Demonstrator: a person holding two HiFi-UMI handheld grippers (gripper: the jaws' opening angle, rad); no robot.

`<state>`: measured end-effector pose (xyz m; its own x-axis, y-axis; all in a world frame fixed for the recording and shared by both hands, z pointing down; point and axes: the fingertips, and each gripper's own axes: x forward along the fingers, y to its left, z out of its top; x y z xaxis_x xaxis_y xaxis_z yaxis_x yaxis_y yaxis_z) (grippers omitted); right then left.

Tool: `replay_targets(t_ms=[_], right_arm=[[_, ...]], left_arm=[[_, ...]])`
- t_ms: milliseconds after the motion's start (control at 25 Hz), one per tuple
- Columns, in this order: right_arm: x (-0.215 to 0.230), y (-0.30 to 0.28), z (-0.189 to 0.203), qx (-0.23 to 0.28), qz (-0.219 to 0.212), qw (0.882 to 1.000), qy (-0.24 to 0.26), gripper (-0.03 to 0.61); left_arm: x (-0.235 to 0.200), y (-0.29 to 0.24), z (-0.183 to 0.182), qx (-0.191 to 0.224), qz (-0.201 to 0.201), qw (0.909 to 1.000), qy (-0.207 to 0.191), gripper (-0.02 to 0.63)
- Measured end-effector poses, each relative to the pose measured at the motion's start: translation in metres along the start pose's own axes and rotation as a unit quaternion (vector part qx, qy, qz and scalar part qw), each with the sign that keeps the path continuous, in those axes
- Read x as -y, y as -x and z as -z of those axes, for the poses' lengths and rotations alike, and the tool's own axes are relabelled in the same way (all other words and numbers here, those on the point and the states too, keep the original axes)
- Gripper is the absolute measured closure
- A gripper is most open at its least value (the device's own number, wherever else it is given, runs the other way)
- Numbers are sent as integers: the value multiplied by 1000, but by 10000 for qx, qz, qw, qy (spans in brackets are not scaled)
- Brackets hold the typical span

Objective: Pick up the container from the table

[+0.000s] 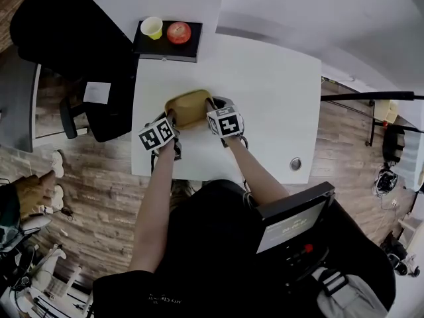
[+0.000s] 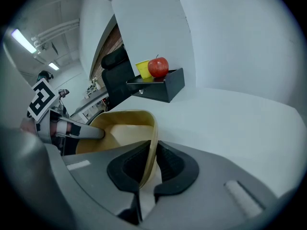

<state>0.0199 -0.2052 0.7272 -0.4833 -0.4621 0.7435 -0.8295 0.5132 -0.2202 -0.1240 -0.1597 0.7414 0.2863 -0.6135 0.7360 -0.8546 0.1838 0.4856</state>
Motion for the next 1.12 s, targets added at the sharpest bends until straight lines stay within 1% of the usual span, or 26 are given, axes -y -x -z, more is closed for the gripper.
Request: replay_targets(t_ms=[560,840,960,1120], right_arm=[[-4,18,11,88,51,9999,-80,546],[-9,27,15,149,94,9998,-113,546],[-16,30,21,142,58,9998,-135,546],[-8,35,23,163,116,9996,-184,548]], left_arm=[[6,13,10,-22,60,9999,-116,557],[8,21,14,-13,125,9998,-164,557],[7,26,19,-32,95,9998,-160,557],[12,25,23,-49,135,9997,-184,557]])
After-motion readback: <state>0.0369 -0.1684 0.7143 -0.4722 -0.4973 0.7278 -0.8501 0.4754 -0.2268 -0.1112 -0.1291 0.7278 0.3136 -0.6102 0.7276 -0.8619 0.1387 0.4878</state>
